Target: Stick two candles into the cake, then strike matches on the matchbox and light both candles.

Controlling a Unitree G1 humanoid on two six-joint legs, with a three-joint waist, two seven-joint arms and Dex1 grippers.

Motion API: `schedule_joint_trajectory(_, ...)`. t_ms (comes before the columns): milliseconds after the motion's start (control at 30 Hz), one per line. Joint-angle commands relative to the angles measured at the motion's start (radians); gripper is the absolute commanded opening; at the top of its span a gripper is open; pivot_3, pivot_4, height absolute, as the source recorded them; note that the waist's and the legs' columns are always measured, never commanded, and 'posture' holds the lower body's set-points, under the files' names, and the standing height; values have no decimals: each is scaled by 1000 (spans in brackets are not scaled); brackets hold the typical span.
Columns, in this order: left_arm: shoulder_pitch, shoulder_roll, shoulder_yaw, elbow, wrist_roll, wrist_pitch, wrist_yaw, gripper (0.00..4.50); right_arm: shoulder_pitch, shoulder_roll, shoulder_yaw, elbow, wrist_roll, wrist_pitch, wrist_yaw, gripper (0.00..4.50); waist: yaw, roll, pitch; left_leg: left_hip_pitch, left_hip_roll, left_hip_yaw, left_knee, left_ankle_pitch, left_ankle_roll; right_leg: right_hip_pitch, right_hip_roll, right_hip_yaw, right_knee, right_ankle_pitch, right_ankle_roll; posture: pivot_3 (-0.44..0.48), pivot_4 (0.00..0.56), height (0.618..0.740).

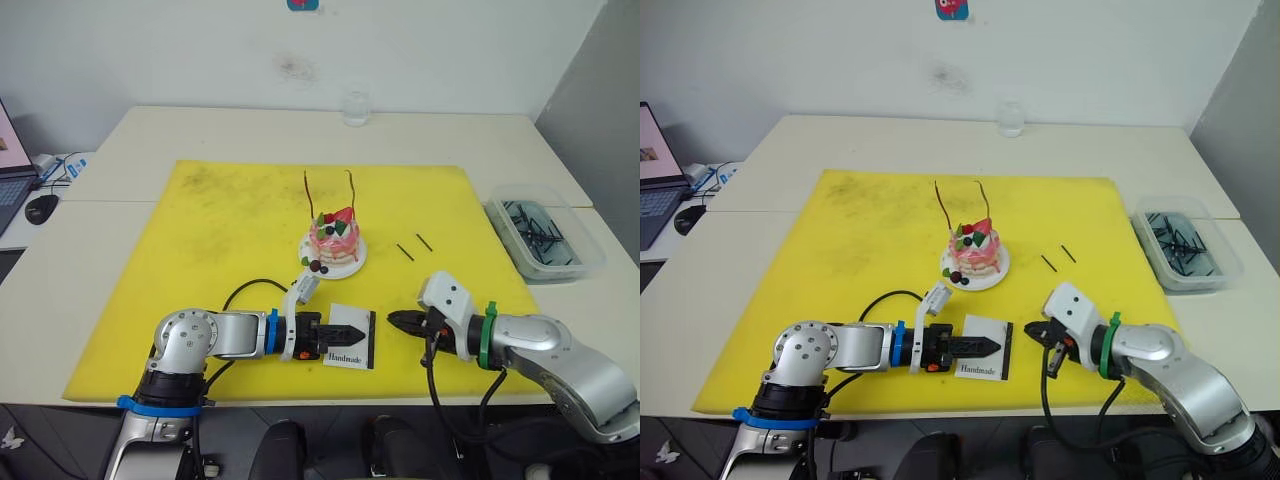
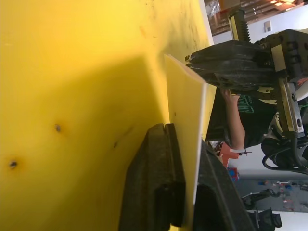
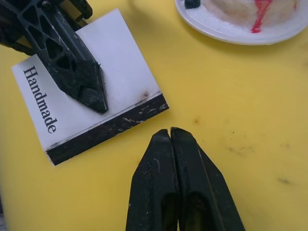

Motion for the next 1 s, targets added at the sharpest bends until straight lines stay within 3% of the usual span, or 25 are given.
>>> schedule_joint_trajectory(33,2,-8,12,7,39,13,21,1697,-17,-1,24,-1,-20,11,-5,0,1,0,0,0,0,0,0,0,0,0,0,0,0,0,0,0,150,740)
schedule_joint_trajectory(67,1,-11,14,7,42,15,22,1931,-20,-5,36,5,-29,11,-2,0,1,0,0,0,0,0,0,0,0,0,0,0,0,0,0,0,150,740)
schedule_joint_trajectory(500,-3,-17,26,6,70,36,6,1931,-75,40,100,40,-58,19,11,0,0,0,0,1,0,0,0,0,0,0,0,0,0,1,1,0,150,740)
schedule_joint_trajectory(1000,2,-17,22,-4,84,32,1,1931,-84,57,72,35,-49,29,6,0,0,0,0,1,0,0,0,0,0,0,0,0,0,1,1,0,150,740)
